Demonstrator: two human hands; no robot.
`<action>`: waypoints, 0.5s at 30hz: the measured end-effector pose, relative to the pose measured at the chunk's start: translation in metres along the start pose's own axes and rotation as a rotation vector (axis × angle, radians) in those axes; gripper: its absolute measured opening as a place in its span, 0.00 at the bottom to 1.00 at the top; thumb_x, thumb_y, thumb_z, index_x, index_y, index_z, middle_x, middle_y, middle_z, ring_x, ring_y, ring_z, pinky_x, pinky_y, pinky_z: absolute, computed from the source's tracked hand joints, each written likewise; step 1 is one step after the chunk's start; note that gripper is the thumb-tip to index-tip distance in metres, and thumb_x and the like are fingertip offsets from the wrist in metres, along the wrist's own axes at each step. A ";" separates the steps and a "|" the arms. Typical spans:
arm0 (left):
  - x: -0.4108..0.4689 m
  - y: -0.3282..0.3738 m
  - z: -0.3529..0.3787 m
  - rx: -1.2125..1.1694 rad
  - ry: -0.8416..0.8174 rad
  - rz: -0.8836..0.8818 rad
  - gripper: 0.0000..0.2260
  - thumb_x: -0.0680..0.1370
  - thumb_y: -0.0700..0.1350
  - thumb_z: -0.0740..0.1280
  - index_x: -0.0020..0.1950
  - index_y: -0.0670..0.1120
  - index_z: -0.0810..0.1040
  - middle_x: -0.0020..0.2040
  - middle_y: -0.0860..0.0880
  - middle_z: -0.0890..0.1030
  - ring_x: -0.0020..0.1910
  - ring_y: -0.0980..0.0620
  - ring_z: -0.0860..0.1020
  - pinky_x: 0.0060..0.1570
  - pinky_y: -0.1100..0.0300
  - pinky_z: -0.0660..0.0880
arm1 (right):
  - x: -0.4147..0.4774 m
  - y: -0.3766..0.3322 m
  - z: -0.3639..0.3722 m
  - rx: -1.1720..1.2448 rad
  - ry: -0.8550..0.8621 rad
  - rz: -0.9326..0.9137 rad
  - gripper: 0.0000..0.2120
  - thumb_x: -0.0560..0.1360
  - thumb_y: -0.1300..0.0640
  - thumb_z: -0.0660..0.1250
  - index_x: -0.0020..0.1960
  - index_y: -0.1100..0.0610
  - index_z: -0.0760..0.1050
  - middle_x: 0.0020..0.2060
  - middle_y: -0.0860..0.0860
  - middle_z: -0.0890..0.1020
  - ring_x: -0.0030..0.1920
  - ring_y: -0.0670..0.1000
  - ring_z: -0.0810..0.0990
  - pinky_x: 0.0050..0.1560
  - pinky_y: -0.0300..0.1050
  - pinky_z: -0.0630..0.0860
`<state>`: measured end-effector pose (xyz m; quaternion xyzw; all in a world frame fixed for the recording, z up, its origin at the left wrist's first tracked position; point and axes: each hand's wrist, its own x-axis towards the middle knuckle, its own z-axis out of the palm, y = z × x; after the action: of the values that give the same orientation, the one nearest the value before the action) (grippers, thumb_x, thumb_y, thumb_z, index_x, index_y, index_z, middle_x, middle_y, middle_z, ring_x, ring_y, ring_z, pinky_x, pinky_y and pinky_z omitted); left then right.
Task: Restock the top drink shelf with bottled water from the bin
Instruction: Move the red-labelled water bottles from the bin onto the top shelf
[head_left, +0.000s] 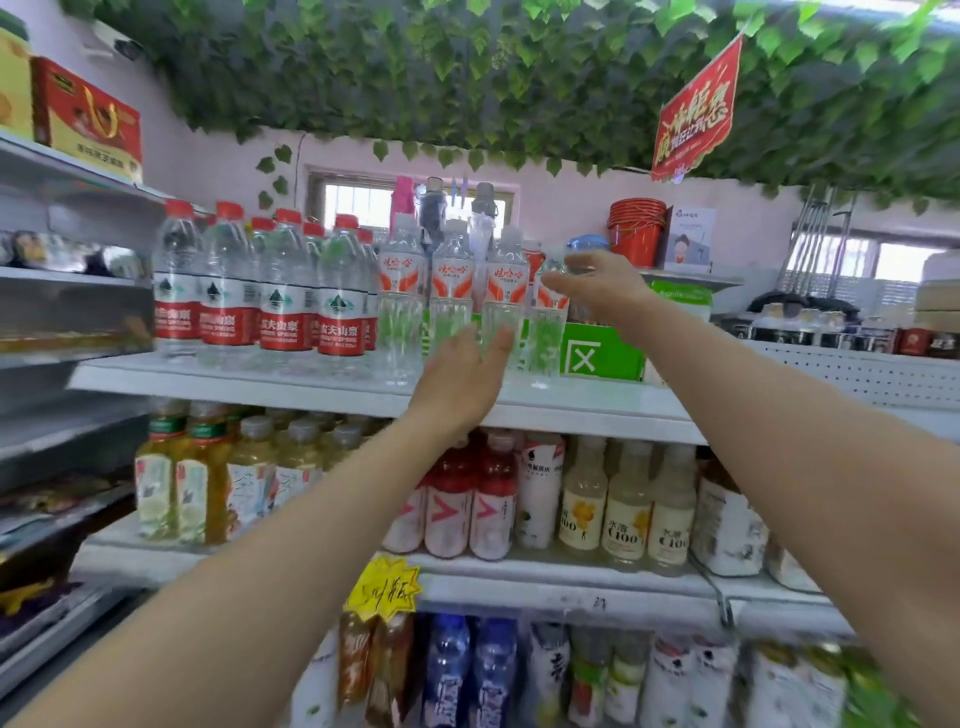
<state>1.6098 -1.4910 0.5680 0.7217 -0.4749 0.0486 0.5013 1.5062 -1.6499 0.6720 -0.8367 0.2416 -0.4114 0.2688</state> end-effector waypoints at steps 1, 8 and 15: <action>-0.010 -0.002 -0.013 0.063 0.026 -0.005 0.34 0.81 0.68 0.49 0.81 0.49 0.55 0.81 0.46 0.57 0.79 0.45 0.56 0.76 0.45 0.55 | -0.015 -0.007 0.002 -0.008 -0.009 -0.012 0.31 0.75 0.45 0.75 0.74 0.54 0.71 0.69 0.56 0.76 0.66 0.57 0.76 0.69 0.58 0.74; -0.080 -0.025 -0.077 0.469 0.161 0.033 0.30 0.81 0.62 0.59 0.79 0.50 0.59 0.79 0.42 0.57 0.77 0.41 0.56 0.71 0.42 0.63 | -0.110 -0.033 0.028 -0.239 -0.075 -0.097 0.30 0.73 0.44 0.76 0.73 0.48 0.73 0.73 0.51 0.74 0.71 0.54 0.73 0.72 0.53 0.71; -0.150 -0.066 -0.081 0.506 0.124 -0.029 0.27 0.79 0.60 0.65 0.75 0.50 0.66 0.73 0.43 0.66 0.72 0.41 0.62 0.67 0.46 0.67 | -0.195 -0.009 0.080 -0.293 -0.214 -0.015 0.34 0.71 0.45 0.78 0.73 0.48 0.71 0.70 0.54 0.76 0.69 0.55 0.75 0.64 0.47 0.71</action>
<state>1.6090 -1.3301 0.4813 0.8265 -0.4055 0.2029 0.3335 1.4670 -1.5013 0.5277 -0.9077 0.2626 -0.2825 0.1651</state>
